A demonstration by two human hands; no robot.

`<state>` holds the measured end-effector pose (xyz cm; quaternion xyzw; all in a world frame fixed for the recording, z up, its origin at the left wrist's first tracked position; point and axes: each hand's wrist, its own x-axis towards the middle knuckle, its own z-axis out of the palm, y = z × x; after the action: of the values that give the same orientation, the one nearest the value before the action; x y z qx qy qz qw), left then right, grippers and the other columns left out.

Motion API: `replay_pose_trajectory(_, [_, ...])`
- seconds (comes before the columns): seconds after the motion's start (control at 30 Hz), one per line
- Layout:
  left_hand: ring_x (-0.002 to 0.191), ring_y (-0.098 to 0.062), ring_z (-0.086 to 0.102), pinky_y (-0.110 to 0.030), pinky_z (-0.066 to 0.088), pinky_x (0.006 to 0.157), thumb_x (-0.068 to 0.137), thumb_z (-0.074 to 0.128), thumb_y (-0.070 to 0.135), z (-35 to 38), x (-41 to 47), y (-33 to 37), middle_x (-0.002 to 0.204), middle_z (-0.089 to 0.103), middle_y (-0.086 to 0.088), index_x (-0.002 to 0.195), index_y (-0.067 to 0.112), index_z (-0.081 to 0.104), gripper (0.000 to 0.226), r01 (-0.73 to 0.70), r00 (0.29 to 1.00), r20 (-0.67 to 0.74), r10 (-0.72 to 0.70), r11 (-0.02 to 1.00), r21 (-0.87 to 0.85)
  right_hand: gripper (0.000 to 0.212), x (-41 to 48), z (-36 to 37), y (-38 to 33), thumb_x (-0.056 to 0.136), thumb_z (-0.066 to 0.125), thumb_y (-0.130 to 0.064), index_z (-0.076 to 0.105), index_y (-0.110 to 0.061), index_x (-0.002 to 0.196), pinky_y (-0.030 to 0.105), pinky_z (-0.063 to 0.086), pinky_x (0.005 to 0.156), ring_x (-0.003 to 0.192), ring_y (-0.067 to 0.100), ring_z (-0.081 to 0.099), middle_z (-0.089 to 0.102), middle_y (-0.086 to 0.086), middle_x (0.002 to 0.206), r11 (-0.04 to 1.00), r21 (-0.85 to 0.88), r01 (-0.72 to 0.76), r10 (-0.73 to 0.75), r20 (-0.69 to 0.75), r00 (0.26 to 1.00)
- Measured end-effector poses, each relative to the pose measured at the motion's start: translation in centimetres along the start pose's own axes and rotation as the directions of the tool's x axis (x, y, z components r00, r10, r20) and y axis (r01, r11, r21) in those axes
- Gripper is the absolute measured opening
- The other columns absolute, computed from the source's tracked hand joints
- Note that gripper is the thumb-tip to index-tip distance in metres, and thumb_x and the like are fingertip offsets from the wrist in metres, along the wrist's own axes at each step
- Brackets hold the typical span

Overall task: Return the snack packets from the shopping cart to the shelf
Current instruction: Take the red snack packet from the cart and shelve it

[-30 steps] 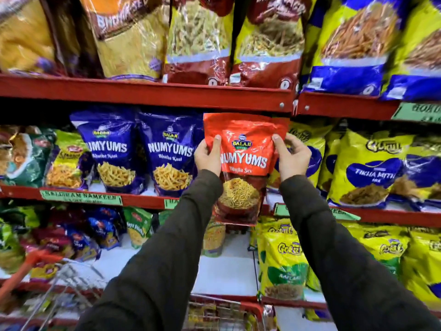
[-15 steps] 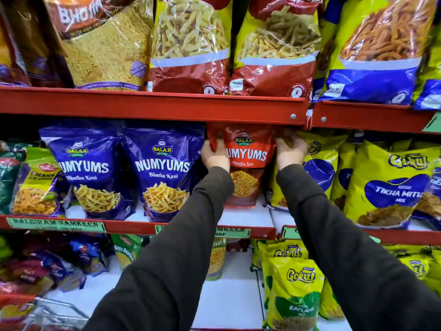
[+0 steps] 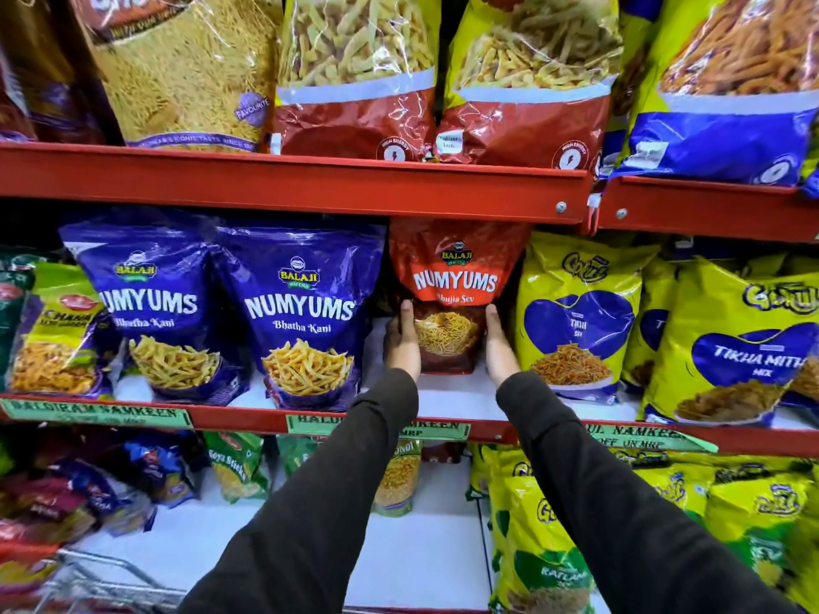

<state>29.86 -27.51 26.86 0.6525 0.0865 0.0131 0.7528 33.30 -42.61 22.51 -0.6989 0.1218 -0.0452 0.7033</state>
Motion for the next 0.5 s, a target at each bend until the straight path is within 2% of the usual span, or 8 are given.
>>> replay_pose_trajectory(0.07, [0.130,-0.030,0.046,-0.048,0.033,0.114,0.079,0.031,0.076,-0.6,-0.1,-0.5,0.144,0.048,-0.007,0.137,0.027,0.041,0.076,-0.010,1.000,-0.013,0.011,0.997,0.079,0.117,-0.3,-0.6,1.1,0.053,0.033,-0.104,0.026,-0.040,0.150,0.053,0.022,0.123,0.148,0.026,0.031,0.032,-0.004,0.161,1.000,-0.020,-0.004,0.003,-0.013,1.000])
replay_pose_trajectory(0.13, [0.130,-0.033,0.046,-0.047,0.033,0.114,0.086,0.035,0.066,-1.2,-0.9,-0.3,0.145,0.049,-0.009,0.137,0.025,0.041,0.066,-0.008,1.000,-0.024,0.011,0.992,0.129,0.115,-2.2,-0.7,0.9,0.053,0.034,-0.104,0.032,-0.039,0.148,0.054,0.027,0.121,0.144,0.028,0.037,0.039,-0.002,0.157,0.999,-0.046,0.011,-0.014,-0.051,0.999])
replay_pose_trajectory(0.23, [0.131,-0.035,0.045,-0.041,0.032,0.112,0.094,0.033,0.055,-1.8,-2.5,-0.2,0.145,0.048,-0.012,0.138,0.021,0.040,0.055,-0.033,0.999,-0.030,0.040,0.981,0.190,0.107,-7.2,0.0,-1.0,0.061,0.036,-0.096,0.042,-0.028,0.144,0.051,0.032,0.118,0.137,0.028,0.045,0.049,0.005,0.149,0.993,-0.050,0.104,-0.108,-0.085,0.991])
replay_pose_trajectory(0.27, [0.131,-0.036,0.045,-0.040,0.032,0.109,0.096,0.032,0.052,-2.1,-3.1,-0.2,0.144,0.048,-0.014,0.138,0.019,0.041,0.054,-0.047,0.998,-0.039,0.057,0.975,0.219,0.101,-8.3,-0.1,-1.0,0.064,0.038,-0.092,0.047,-0.026,0.139,0.051,0.033,0.118,0.135,0.026,0.047,0.051,0.006,0.147,0.991,-0.059,0.120,-0.124,-0.083,0.989])
replay_pose_trajectory(0.33, [0.128,-0.036,0.047,-0.038,0.034,0.105,0.097,0.031,0.051,-2.7,-4.3,-0.4,0.140,0.051,-0.018,0.136,0.015,0.043,0.055,-0.062,0.995,-0.060,0.081,0.959,0.275,0.078,-10.0,-0.4,-0.4,0.066,0.042,-0.092,0.059,-0.034,0.116,0.051,0.038,0.114,0.127,0.024,0.054,0.060,0.002,0.136,0.989,-0.067,0.131,-0.136,-0.065,0.989])
replay_pose_trajectory(0.4, [0.128,-0.036,0.048,-0.039,0.035,0.104,0.097,0.031,0.050,-3.1,-5.6,-0.5,0.140,0.052,-0.018,0.136,0.013,0.043,0.055,-0.071,0.993,-0.071,0.097,0.950,0.305,0.063,-11.0,-0.7,0.2,0.069,0.046,-0.090,0.063,-0.036,0.097,0.049,0.044,0.109,0.118,0.022,0.060,0.068,-0.003,0.120,0.989,-0.069,0.127,-0.132,-0.077,0.988])
replay_pose_trajectory(0.5, [0.128,-0.036,0.048,-0.040,0.035,0.104,0.097,0.030,0.050,-3.5,-6.9,-0.6,0.140,0.052,-0.017,0.137,0.014,0.042,0.055,-0.078,0.992,-0.065,0.104,0.945,0.318,0.053,-13.6,-1.0,-0.5,0.084,0.045,-0.075,0.062,-0.026,0.092,0.038,0.044,0.100,0.108,0.019,0.060,0.067,-0.008,0.103,0.975,-0.111,0.195,-0.206,-0.091,0.974])
